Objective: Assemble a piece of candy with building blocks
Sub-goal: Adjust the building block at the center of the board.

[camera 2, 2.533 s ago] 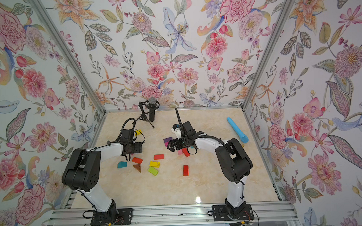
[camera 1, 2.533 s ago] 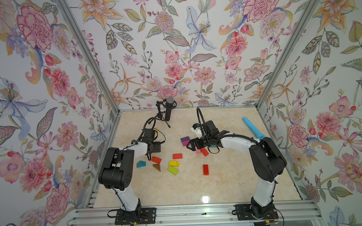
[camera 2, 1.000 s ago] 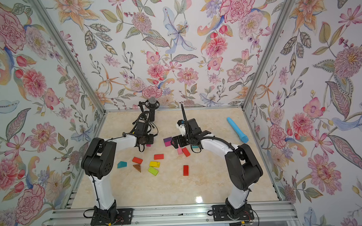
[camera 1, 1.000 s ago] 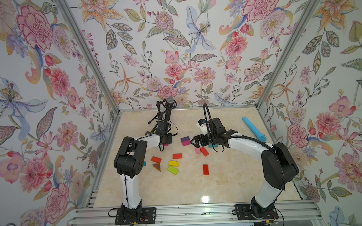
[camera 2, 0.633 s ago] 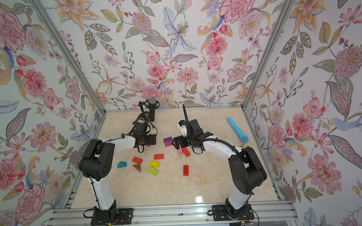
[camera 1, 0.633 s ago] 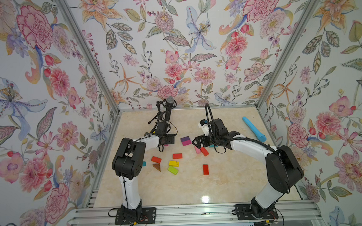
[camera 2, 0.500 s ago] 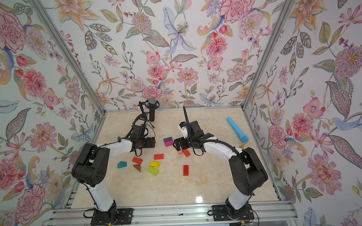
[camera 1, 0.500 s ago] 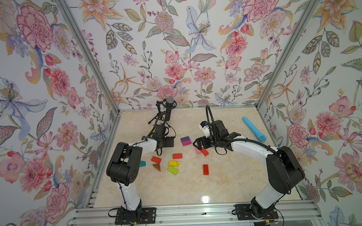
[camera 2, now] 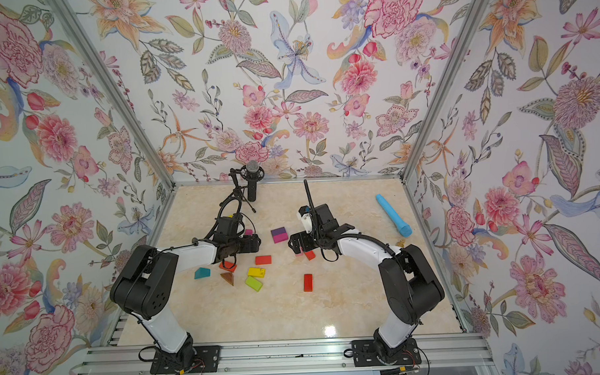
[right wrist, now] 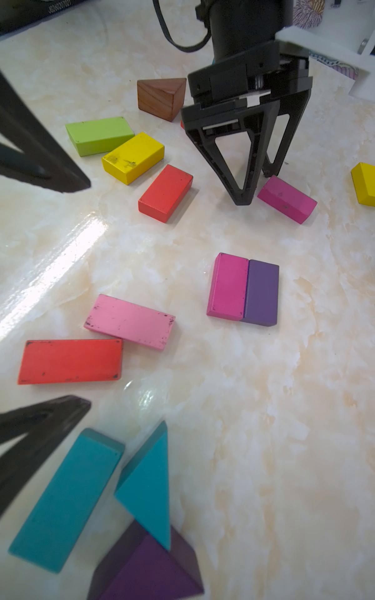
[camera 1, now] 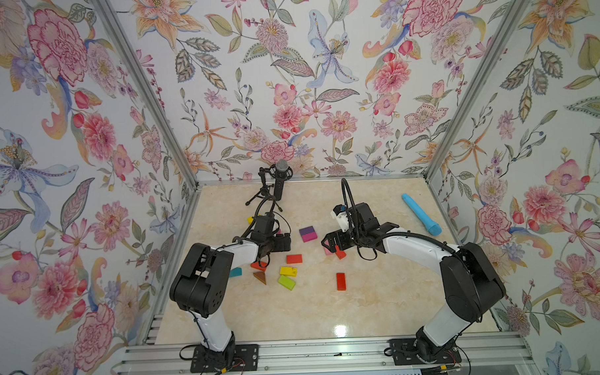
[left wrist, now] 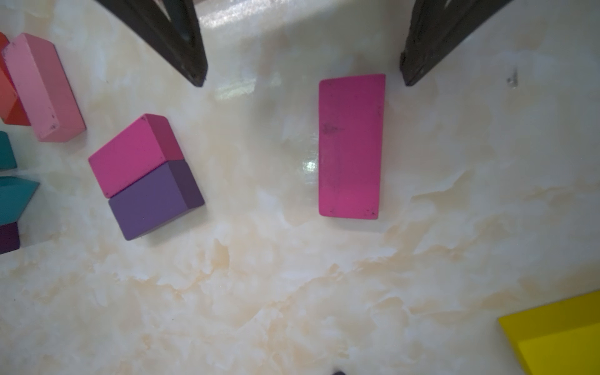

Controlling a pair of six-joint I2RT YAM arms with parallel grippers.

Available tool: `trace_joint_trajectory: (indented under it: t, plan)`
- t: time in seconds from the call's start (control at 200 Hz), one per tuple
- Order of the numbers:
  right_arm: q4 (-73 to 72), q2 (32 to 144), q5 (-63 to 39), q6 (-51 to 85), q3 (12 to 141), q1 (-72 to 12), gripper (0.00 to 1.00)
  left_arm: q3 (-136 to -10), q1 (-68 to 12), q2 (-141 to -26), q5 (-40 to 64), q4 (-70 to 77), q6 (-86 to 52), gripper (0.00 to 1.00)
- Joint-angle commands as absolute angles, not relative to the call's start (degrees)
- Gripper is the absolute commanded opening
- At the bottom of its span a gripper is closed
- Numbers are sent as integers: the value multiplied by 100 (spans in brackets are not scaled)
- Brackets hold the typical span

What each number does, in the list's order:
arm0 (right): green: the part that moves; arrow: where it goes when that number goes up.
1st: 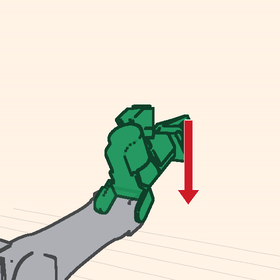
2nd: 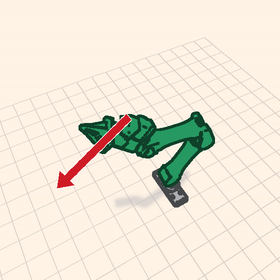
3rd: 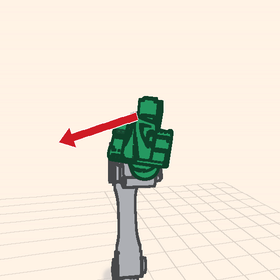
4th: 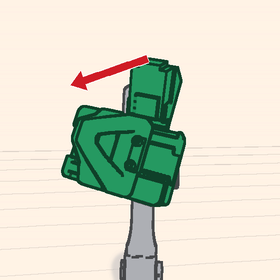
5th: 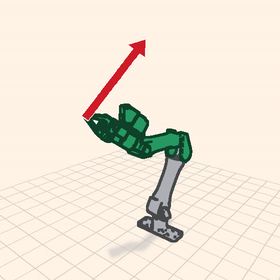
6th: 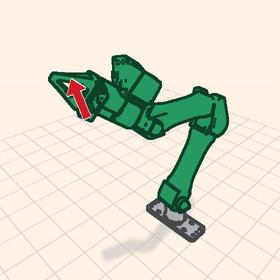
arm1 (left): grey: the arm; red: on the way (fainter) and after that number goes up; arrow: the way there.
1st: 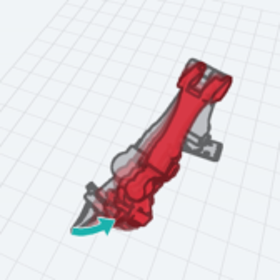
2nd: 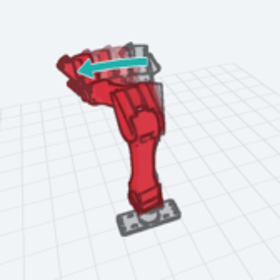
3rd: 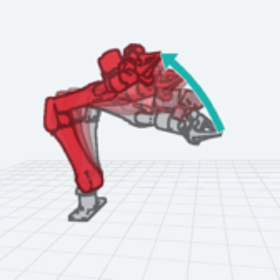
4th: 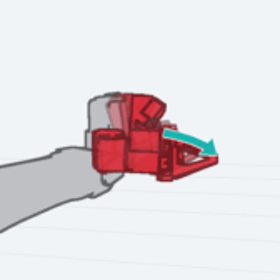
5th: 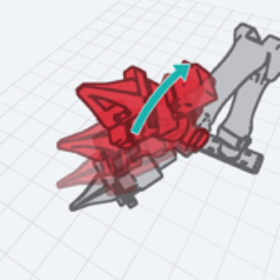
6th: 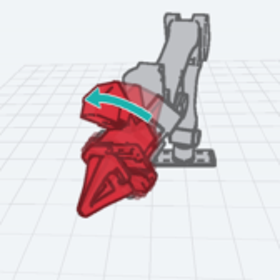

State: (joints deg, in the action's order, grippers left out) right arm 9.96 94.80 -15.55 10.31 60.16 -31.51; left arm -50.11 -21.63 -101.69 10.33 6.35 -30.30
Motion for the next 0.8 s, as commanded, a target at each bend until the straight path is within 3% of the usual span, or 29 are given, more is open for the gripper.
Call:
trace_joint_trajectory:
  t: [0.0, 0.56, 0.796]
  plan:
    - [906, 9356, -1499, 1065, 5968, -3173, 100, -5058, -2392, -10383, 1282, 674, -3267, 93]
    - [914, 9204, -1512, 1063, 5968, -3016, 100, -6063, -2762, -11144, 1405, 711, -3319, 92]
    - [929, 9044, -1457, 1038, 5872, -2991, 100, -5762, -2763, -10299, 1086, 50, -2944, 92]
